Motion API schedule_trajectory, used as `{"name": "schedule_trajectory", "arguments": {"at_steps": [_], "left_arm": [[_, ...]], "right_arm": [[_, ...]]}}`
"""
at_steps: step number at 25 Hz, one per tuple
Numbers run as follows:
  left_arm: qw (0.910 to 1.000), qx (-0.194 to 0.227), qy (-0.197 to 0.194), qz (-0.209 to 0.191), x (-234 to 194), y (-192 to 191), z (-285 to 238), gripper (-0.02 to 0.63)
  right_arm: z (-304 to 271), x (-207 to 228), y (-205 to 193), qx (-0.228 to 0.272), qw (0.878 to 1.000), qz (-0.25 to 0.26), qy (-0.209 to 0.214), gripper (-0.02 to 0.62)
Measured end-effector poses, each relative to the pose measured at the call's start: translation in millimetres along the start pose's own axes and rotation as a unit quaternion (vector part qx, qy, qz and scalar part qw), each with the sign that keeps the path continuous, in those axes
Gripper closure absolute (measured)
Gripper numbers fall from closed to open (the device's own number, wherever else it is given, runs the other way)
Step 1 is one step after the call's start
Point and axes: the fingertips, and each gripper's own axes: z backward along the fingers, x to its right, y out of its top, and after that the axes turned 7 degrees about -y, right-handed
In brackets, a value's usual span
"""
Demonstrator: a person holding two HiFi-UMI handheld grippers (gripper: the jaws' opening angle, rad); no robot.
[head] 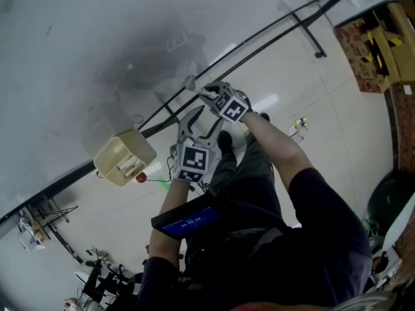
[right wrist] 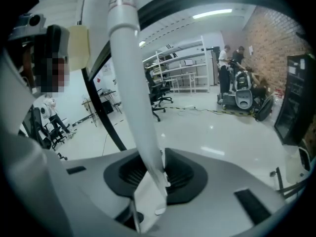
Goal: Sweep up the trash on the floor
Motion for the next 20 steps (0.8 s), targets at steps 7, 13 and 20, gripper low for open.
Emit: {"name": "schedule_trajectory", "arguments": {"at_steps": [7,13,20], "left_arm": [[0.9999,-0.005,0.011,-0.001,-20,-6,-6,0.388],[0.9986,0.0,0.04,0.035,-37,-13,-10,0.388],[0.9934,-0.019,0.099,0.055,-73,-15,-20,0.394]], "right_arm": [[1,-14,-7,-0.005,0.998,-0.015,0.065,0.444],[-3,-17,-14,-0.024,0.996,-0.012,0.086,0.44],[-4,-30,-16,-0.027,0.993,-0.008,0.115,0.436]]}}
